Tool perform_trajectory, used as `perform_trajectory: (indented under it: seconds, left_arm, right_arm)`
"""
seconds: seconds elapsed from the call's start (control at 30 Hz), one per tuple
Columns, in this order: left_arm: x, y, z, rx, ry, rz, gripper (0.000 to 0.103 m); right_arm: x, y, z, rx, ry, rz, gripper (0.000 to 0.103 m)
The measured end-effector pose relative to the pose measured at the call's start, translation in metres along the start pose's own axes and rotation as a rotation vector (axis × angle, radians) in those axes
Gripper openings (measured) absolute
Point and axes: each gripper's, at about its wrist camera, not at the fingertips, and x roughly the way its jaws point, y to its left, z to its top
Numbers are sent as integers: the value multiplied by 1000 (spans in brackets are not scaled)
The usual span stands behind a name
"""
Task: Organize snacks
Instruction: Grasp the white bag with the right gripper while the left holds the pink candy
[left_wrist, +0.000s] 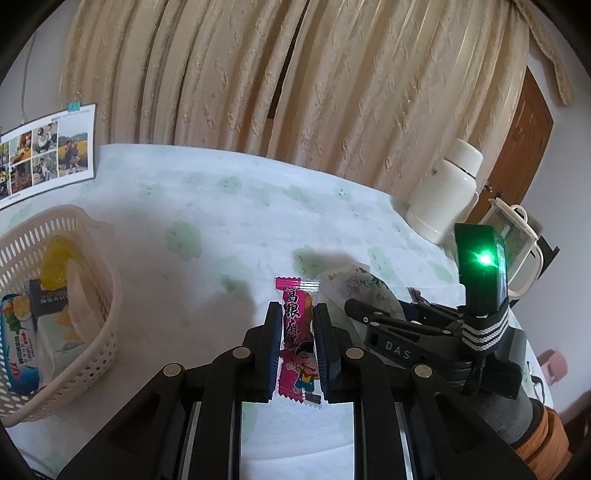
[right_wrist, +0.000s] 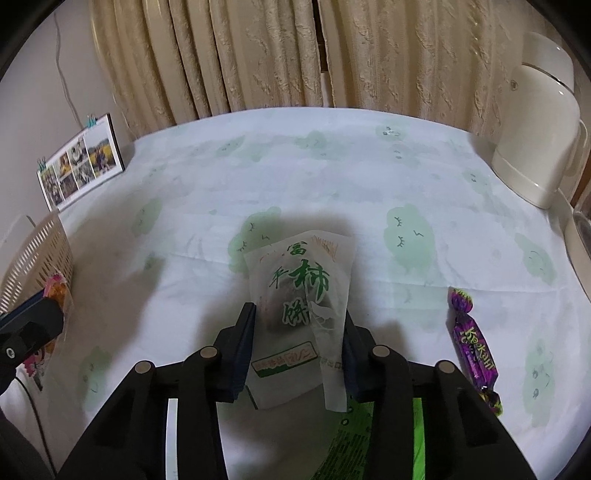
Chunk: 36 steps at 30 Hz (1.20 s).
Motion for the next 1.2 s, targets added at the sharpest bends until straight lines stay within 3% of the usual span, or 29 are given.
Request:
perform_trajectory:
  seconds: [0.1,0.2,0.57,0.7,0.87,0.9,1.03,1.2]
  left_arm:
    - [-5,0,2,1,-26,13,18]
    - [-11,2,4,-4,-52,30,18]
    - [-20,11,9,-26,-100,73,18]
    - [-22,12,9,-32,-108,78,18]
    - [-27,16,10,-42,-124,85,18]
    - [-28,17,11,-44,-130,88,18]
    - [-35,21,13,-55,-159,117,18]
    - [-48,34,18,-79,-227,206,18]
  right_arm:
    - [-8,1,2,20,-27,30,30]
    - [-15,0,4,43,-47,58,30]
    - [-13,4,6,33,-49,49,34]
    - [-2,4,10,49,-8,-5,62]
    - [13,0,13,66,42,-21,62]
    - [15,1,14,59,50,-20,61]
    - [16,10,12,9,41,-11,39]
    - [12,12,9,6,25,22,32]
